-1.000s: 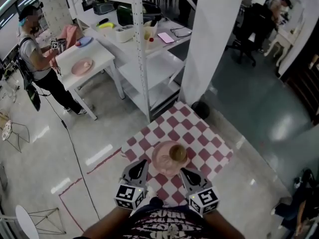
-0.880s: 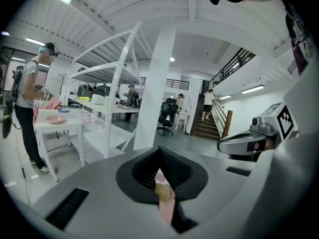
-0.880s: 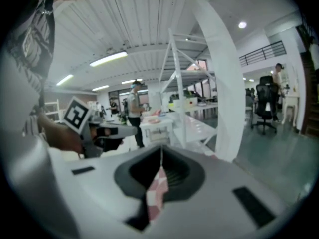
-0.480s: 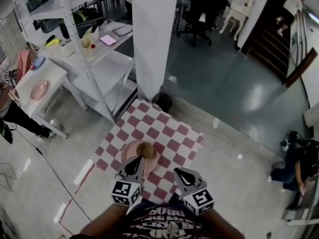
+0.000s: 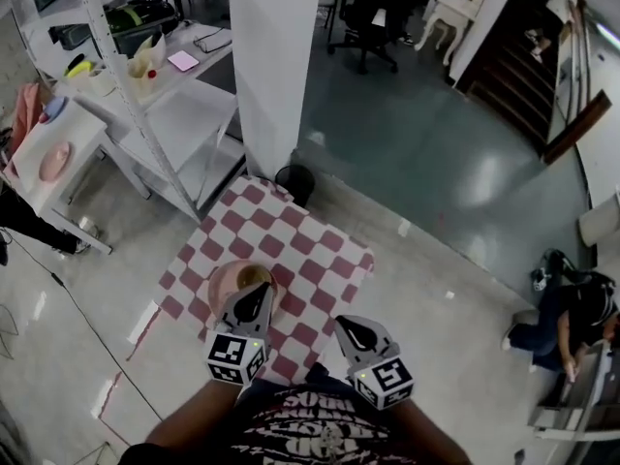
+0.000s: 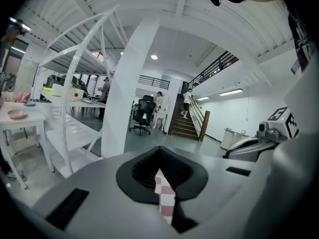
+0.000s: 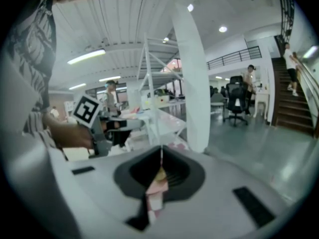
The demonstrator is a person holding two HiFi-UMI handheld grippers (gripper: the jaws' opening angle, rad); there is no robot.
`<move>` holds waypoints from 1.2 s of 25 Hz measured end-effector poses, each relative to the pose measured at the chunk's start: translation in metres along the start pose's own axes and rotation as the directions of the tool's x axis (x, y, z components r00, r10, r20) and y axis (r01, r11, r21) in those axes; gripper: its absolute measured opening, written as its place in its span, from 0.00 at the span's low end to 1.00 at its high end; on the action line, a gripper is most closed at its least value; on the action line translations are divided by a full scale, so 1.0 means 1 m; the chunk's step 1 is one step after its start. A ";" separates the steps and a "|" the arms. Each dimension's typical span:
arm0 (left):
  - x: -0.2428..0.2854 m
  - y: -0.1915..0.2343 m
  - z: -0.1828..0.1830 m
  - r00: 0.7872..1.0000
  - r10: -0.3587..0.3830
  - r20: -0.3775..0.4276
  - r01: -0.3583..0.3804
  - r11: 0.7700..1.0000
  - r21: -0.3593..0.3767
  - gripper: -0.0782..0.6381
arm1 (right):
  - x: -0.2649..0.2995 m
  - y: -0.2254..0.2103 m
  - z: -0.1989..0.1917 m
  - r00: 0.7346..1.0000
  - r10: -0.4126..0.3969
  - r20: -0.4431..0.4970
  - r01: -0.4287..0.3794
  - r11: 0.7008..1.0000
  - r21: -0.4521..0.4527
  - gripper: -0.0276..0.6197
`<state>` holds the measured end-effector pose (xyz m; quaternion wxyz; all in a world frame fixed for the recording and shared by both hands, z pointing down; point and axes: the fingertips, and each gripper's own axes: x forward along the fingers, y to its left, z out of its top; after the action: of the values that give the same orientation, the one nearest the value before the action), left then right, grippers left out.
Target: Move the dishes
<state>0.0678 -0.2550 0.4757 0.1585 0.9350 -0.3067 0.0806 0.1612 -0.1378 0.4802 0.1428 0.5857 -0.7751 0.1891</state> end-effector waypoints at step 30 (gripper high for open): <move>-0.268 0.080 -0.180 0.627 0.703 -0.336 -0.779 0.552 -0.298 0.15 | 0.318 -0.012 -0.251 0.747 0.336 -0.574 -0.114 0.914 0.389 0.34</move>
<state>-0.2039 -0.1074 0.5979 0.3313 0.6488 -0.6672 0.1557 0.0861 -0.2971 0.8455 0.2695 0.4044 -0.7052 0.5163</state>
